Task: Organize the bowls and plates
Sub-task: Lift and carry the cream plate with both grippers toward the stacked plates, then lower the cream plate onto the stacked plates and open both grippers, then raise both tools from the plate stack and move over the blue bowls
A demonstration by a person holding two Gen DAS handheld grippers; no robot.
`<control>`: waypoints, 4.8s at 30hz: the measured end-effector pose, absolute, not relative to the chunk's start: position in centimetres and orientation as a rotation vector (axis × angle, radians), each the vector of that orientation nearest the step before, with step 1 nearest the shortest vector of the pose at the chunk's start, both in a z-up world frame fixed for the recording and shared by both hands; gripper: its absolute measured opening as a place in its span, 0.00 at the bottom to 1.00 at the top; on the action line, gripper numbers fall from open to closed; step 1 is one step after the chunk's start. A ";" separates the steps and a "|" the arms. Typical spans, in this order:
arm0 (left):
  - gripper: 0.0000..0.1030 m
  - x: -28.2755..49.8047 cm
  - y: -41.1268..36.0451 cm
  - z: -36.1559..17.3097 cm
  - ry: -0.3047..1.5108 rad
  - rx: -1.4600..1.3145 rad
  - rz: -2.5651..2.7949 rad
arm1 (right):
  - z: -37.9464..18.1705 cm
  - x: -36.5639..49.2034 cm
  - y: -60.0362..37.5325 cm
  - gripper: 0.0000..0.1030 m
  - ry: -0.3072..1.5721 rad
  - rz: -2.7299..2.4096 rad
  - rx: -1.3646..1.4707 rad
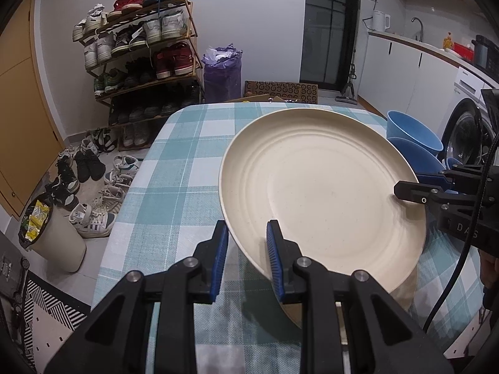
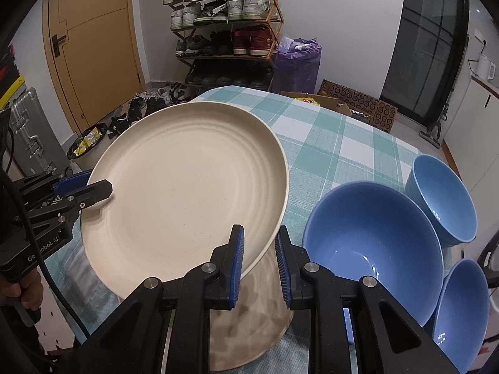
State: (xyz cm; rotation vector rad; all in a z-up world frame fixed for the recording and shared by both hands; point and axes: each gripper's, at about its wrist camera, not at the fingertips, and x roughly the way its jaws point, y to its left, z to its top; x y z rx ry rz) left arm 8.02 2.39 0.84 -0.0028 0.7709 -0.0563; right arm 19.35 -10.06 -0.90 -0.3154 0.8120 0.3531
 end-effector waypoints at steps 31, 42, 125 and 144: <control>0.23 6.8 0.4 -2.3 0.831 0.029 -0.097 | -4.0 15.0 -12.7 0.20 0.848 0.304 -0.270; 0.23 7.1 -0.7 -4.1 0.876 0.059 -0.096 | -5.8 14.1 -13.8 0.20 0.870 0.280 -0.246; 0.90 6.6 0.5 -3.1 0.886 0.006 -0.116 | -6.8 12.2 -11.6 0.97 0.833 0.270 -0.210; 1.00 6.1 1.3 -0.6 0.808 -0.022 -0.120 | -4.3 11.2 -10.9 0.99 0.800 0.313 -0.224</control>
